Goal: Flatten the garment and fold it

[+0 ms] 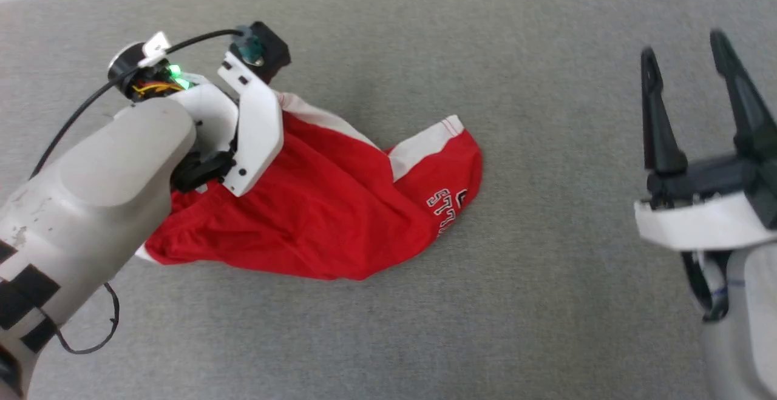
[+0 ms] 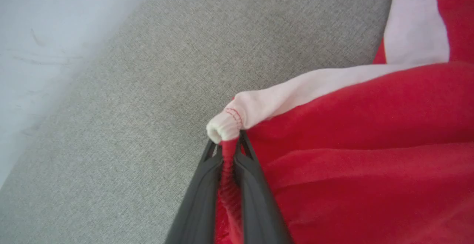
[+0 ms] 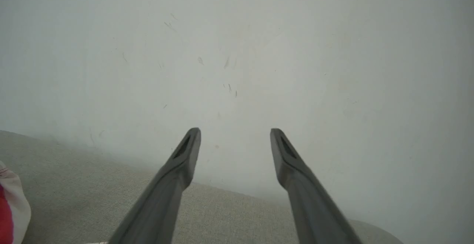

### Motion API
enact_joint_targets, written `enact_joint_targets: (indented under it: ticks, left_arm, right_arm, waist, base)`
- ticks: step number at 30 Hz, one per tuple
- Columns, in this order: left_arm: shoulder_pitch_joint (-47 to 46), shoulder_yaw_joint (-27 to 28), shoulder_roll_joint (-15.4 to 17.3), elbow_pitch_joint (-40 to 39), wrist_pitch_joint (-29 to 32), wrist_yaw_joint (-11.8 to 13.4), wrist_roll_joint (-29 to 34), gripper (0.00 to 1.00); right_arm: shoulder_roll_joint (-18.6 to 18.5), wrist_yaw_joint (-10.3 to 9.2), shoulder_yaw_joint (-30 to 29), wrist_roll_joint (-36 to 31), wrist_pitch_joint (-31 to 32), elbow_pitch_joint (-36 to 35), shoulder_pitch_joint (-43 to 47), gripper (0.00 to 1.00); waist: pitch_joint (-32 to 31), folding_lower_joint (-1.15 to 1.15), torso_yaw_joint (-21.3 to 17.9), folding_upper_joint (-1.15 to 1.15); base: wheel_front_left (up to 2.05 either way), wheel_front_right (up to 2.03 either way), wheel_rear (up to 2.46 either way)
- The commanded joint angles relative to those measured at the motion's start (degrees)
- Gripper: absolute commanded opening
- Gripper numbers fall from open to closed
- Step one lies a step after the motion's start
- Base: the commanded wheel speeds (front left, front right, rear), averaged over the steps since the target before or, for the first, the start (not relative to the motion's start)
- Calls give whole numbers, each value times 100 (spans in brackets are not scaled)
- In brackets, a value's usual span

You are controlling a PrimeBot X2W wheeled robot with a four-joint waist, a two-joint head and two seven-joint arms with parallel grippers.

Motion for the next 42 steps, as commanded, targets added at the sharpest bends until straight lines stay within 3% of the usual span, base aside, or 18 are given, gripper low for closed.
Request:
enact_joint_targets:
  ticks: [1,5,8,9,14,18,23,27,33,40,41,42]
  left_arm:
    - [58,-11,66,-8,-254,-37,-56,0]
    - [218,-11,51,-81,-627,-37,-35,0]
    - [345,-11,-24,-122,-844,-37,-53,0]
    - [345,-11,-24,-122,-844,-37,-53,0]
    - [425,-11,-154,-128,-1098,-37,-8,0]
    - [388,-11,-334,-91,-1273,-37,20,0]
    - [263,-11,-521,-24,-1450,-37,62,0]
    - [135,-11,-670,38,-1590,-37,83,0]
    - [-45,-11,-888,106,-1749,-37,136,0]
    - [-95,-11,-973,199,-1877,-37,158,0]
    - [-87,-11,-964,216,-1891,-37,152,0]
    - [-72,-11,-952,233,-1902,-37,147,0]
  right_arm:
    - [-292,-11,183,27,-26,168,-286,100]
    - [-1156,-11,1037,285,-26,942,-929,100]
    - [-1817,-11,2079,759,287,1653,-1570,100]
    - [-1817,-11,2079,759,287,1653,-1570,100]
    - [-2730,-11,4296,2362,1999,2045,-2869,100]
    - [-3117,-11,5638,3740,3434,2046,-3791,100]
    - [-3275,-11,6771,4877,4941,2125,-4724,100]
    - [-3254,-11,7224,5294,5565,2377,-5188,100]
    - [-3058,-11,7388,5558,5606,2977,-5285,100]
    - [-2977,-11,7452,5602,5695,3235,-4787,100]
    - [-2989,-11,7453,5542,5730,3211,-4733,86]
    - [-2997,-11,7454,5519,5694,3194,-4702,4]
  waist:
    - [-230,0,281,1]
    - [-332,0,511,1]
    - [-364,0,685,1]
    - [-364,0,685,1]
    - [-271,0,938,1]
    - [-128,0,1141,1]
    - [99,0,1340,1]
    - [291,0,1492,1]
    - [569,0,1714,1]
    - [683,0,1796,1]
    - [679,0,1783,1]
    - [664,0,1765,1]
  base:
    - [0,0,0]
    - [0,0,0]
    - [0,0,0]
    - [0,0,0]
    - [0,0,0]
    - [0,0,0]
    - [0,0,0]
    - [0,0,0]
    - [0,0,0]
    - [0,0,0]
    - [0,0,0]
    - [0,0,0]
